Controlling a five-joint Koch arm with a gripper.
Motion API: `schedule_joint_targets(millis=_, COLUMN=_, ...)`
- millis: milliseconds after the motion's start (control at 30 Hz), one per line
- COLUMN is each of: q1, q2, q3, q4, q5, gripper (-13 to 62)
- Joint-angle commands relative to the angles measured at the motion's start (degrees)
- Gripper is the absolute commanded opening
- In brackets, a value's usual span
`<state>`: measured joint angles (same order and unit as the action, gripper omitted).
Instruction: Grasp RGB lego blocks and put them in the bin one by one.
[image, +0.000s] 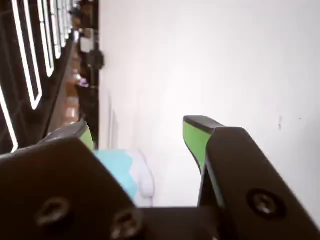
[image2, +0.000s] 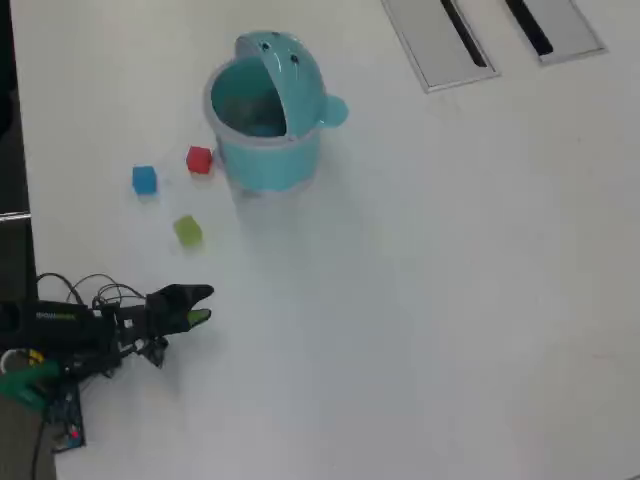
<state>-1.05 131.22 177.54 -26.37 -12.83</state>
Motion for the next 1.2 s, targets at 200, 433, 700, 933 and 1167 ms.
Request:
schedule_joint_targets(millis=200, q1=-1.2, q2=3.9, q3=4.0, q4=-14.9, q5=-5.0, gripper=33.3)
schedule_joint_targets(millis=433, q1=-3.9, q2=3.9, q3=4.1, q4=-24.0, q5=-8.7, gripper=32.7)
schedule_joint_targets(millis=700, q1=-9.2, q2=4.0, q3=3.3, q4=-38.4, q5=-33.0, gripper=32.2)
schedule_joint_targets(millis=933, q1=-16.0, q2=4.0, q3=0.1, q4=-40.6, q5=-36.9, gripper=28.5)
schedule_joint_targets(millis=1167, q1=-20.2, q2=4.1, q3=-8.8, q4=-39.6, q5=-42.5, gripper=28.4)
